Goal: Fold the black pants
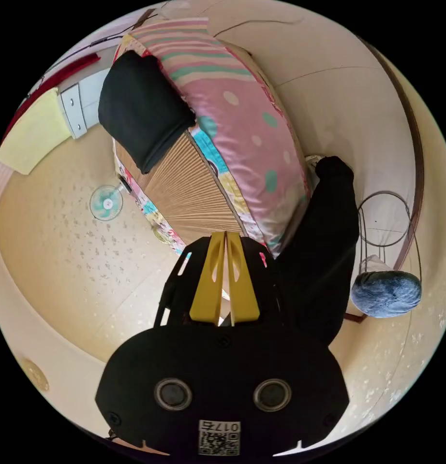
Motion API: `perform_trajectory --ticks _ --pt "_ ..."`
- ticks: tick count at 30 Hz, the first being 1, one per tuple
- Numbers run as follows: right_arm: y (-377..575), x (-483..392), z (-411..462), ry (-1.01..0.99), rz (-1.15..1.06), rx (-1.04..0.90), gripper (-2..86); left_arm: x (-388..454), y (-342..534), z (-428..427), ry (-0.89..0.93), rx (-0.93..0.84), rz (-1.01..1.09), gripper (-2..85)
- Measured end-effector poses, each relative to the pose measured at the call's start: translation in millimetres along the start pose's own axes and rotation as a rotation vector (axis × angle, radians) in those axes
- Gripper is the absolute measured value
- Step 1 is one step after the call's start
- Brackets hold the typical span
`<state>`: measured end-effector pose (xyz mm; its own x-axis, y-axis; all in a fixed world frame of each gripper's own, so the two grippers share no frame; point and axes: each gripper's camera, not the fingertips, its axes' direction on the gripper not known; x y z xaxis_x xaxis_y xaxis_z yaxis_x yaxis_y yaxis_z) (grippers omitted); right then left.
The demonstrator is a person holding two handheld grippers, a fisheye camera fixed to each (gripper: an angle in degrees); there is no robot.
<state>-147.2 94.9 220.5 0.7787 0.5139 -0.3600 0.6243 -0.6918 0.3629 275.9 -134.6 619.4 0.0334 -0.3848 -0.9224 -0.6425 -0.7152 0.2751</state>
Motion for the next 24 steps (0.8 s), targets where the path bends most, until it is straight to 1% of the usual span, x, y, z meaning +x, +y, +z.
perform_trajectory --ticks 3,5,8,13,17,21,24 --pt "-16 -20 -17 -0.126 0.058 0.051 0.4 -4 14 6 0.122 0.133 -0.004 -1.0" --pt "-29 -34 -23 -0.204 0.077 0.063 0.5 5 15 19 0.222 0.206 0.039 -1.0" --pt "-53 -63 -33 -0.288 0.061 0.056 0.8 23 9 44 0.282 0.202 0.108 -1.0" --pt "-88 -113 -55 -0.314 0.007 0.022 2.8 45 3 93 0.266 0.119 0.229 -1.0" --pt "-108 -147 -84 -0.332 -0.015 0.035 7.2 30 6 122 0.213 0.043 0.238 -0.9" --pt "-124 -169 -107 -0.348 -0.01 0.104 9.9 2 17 118 0.225 0.064 0.215 -0.9" --pt "-134 -180 -105 -0.373 0.003 0.142 12.8 -30 25 91 0.235 0.136 0.135 -0.9"
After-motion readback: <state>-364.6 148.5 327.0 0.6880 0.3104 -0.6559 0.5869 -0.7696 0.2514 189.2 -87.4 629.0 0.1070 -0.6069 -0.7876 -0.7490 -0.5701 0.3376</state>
